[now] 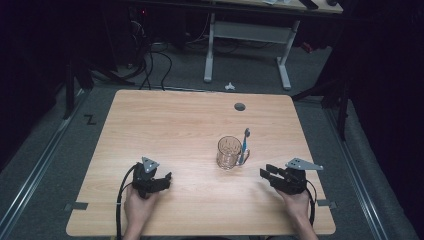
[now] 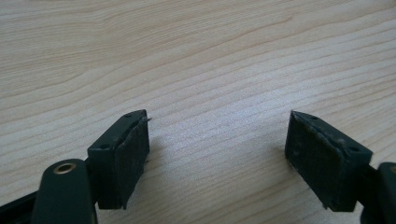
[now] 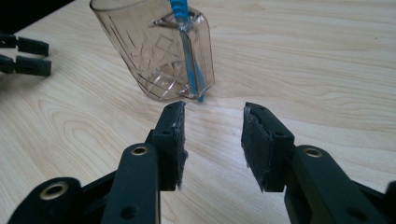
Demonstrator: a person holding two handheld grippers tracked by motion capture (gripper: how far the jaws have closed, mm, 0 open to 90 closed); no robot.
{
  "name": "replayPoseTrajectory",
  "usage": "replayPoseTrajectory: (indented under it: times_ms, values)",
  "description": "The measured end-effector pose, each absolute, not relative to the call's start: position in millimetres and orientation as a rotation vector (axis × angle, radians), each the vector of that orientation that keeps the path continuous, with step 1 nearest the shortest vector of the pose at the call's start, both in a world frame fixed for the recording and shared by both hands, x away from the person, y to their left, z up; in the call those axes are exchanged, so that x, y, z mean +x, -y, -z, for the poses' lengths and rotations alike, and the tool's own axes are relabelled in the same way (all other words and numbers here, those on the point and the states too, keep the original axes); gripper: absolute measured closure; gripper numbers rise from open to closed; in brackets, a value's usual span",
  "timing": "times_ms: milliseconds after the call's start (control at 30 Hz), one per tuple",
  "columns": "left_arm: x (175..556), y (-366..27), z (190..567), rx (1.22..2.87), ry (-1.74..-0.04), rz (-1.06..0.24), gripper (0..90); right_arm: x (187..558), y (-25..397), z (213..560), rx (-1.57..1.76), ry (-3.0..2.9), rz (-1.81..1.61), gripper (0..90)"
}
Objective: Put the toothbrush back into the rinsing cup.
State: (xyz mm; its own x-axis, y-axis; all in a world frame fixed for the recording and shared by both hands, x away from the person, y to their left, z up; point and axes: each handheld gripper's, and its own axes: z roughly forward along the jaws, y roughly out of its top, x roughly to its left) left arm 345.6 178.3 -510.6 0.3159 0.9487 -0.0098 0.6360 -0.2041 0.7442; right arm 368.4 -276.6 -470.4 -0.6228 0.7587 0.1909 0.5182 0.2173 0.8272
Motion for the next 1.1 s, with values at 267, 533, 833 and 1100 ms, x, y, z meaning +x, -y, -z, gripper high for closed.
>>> replayPoseTrajectory:
  times_ms: [267, 533, 833, 1100]
  values:
    - [346, -178, 511, 1.932, -1.399, -0.612, 22.5, 368, 271, 477, 1.198, -2.263, -1.317, 58.9]
    - [346, -178, 511, 1.932, -1.399, -0.612, 22.5, 370, 262, 486, 1.172, -2.293, -1.223, 57.0]
    - [346, -178, 511, 1.931, -1.399, -0.613, 22.5, 374, 260, 494, 1.174, -2.292, -1.175, 56.5]
    - [346, -178, 511, 1.932, -1.399, -0.613, 22.5, 376, 260, 499, 1.178, -2.284, -1.131, 56.4]
